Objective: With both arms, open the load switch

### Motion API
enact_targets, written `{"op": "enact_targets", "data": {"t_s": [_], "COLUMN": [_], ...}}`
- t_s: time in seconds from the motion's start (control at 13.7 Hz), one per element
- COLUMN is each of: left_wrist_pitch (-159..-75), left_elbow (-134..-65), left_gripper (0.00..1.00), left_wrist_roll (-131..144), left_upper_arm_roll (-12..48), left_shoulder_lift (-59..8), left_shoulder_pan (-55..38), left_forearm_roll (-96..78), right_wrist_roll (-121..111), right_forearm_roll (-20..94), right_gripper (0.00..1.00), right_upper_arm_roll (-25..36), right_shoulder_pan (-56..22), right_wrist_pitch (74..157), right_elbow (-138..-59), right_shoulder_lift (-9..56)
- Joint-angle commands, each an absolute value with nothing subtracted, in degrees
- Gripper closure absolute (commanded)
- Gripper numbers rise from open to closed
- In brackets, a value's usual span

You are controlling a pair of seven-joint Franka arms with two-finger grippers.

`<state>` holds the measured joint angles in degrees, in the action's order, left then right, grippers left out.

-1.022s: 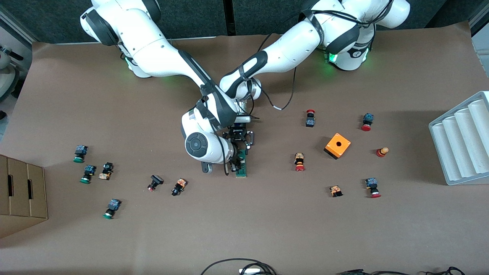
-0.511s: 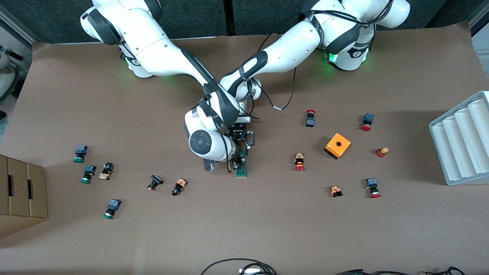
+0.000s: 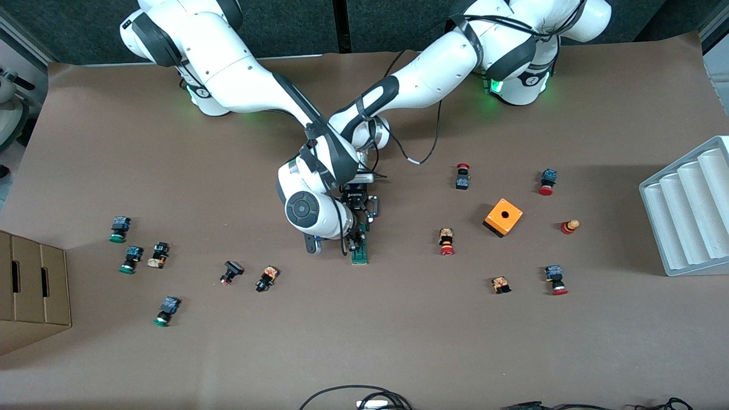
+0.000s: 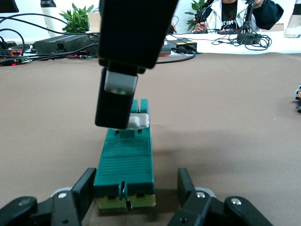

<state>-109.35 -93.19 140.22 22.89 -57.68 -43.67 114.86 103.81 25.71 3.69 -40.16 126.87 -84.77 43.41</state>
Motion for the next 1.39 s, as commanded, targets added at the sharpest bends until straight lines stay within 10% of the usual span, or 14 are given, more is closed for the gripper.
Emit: {"op": "enact_targets", "data": {"t_s": [0.0, 0.95, 1.31], "left_wrist_pitch": [-108.90, -108.90, -108.98], "left_elbow": [-92.64, -92.55, -92.55], "left_gripper": [0.23, 0.23, 0.23], "left_wrist_roll": [139.39, 139.39, 139.40], "left_upper_arm_roll": [22.68, 22.68, 22.76], "left_shoulder_lift": [-57.57, -57.57, -57.39], "left_shoulder_pan": [-44.03, -44.03, -44.03], "left_forearm_roll": [115.05, 115.05, 114.96], "right_wrist_roll": [104.15, 104.24, 103.54], "right_forearm_roll": [23.55, 23.47, 21.90], "right_gripper": [0.71, 0.69, 0.14], "right_upper_arm_roll": [3.60, 3.60, 3.69], "right_shoulder_pan": [-40.87, -40.52, -38.06], "right_wrist_pitch": [129.37, 129.03, 120.16], "right_elbow": [-87.10, -86.40, -84.55], "right_shoulder_lift": [43.15, 42.72, 36.67]}}
